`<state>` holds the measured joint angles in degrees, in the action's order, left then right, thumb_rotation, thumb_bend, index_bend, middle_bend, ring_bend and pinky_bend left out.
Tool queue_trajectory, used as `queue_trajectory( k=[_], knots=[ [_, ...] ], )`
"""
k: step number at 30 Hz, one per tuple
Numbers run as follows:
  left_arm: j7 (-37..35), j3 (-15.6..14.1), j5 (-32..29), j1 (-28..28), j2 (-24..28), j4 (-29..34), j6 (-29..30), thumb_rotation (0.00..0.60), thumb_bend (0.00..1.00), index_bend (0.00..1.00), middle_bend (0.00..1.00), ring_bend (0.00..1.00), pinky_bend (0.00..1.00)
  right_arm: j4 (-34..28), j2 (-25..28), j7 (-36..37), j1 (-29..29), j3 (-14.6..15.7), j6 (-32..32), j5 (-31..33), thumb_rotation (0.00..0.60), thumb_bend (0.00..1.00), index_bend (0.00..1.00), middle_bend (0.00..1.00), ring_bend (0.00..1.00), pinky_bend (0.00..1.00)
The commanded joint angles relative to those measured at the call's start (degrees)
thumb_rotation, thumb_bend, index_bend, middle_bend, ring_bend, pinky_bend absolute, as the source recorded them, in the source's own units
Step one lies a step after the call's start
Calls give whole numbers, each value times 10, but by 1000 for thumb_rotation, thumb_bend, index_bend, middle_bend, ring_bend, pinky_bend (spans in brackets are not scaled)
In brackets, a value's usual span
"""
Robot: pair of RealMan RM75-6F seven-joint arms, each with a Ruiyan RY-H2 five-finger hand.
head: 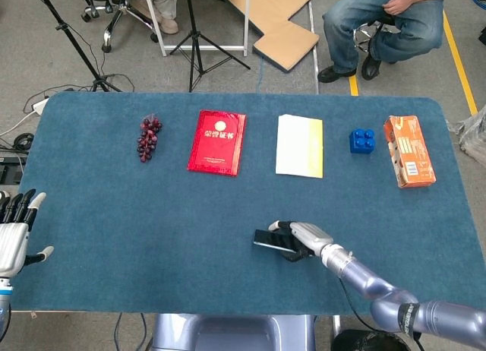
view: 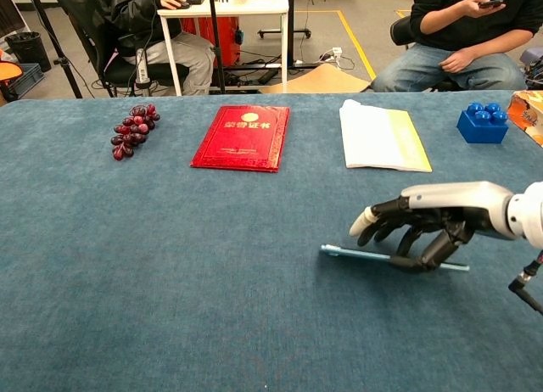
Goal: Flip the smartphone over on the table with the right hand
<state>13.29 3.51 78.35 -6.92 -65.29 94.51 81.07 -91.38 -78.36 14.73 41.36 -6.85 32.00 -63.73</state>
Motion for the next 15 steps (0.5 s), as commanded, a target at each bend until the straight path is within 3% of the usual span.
queue_trajectory(
  k=[1, 11, 15],
  knots=[
    [1, 0, -2, 0, -1, -1, -1, 600, 0, 0, 0, 0, 0, 24, -4, 7, 7, -10, -4, 19, 600, 619, 216, 169, 80, 241],
    [3, 1, -7, -1, -3, -4, -3, 600, 0, 0, 0, 0, 0, 103, -45, -19, 14, -22, 29, 57, 600, 622, 216, 159, 54, 229],
    [5, 1, -7, -1, -4, -4, -3, 600, 0, 0, 0, 0, 0, 144, -69, -42, 16, -27, 56, 62, 600, 620, 216, 153, 38, 162]
  ],
)
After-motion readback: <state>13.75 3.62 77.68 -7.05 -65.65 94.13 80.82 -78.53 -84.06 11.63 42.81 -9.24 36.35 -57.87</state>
